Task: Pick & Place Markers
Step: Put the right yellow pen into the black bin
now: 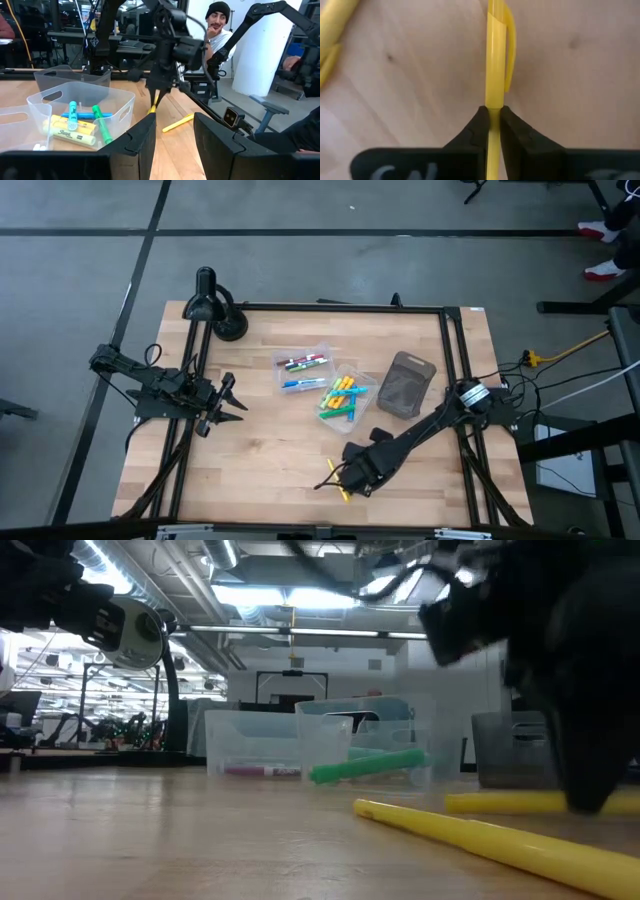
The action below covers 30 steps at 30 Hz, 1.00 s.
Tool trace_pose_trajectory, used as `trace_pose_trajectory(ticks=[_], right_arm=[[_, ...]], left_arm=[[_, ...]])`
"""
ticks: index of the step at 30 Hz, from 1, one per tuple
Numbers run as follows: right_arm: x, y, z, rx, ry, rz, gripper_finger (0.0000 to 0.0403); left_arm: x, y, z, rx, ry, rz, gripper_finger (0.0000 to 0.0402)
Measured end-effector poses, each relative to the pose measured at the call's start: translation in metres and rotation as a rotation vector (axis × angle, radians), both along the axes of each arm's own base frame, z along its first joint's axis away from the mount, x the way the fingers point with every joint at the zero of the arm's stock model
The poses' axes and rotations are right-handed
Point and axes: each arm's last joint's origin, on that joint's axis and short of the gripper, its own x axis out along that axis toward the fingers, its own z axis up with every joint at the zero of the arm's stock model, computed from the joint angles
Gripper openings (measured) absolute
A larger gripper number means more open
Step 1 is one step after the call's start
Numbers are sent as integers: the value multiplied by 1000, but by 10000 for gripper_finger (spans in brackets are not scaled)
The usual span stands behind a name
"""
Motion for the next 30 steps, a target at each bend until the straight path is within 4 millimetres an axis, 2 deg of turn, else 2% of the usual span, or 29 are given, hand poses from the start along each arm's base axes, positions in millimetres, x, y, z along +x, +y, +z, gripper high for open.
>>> trace_pose_trajectory(ticks=[4,9,18,24,30], right_arm=[[-2,5,17,-25,12,14,25],[-5,10,25,-66,7,25,32],[-20,5,28,-161,133,-5,27],[-28,0,31,-215,200,-32,40],[-31,-4,38,-273,190,-27,30]], left_arm=[[0,0,0,0,0,0,127],[0,0,0,0,0,0,127],[0,0,0,0,0,0,128],[0,0,0,0,0,0,128],[0,0,0,0,0,0,127]])
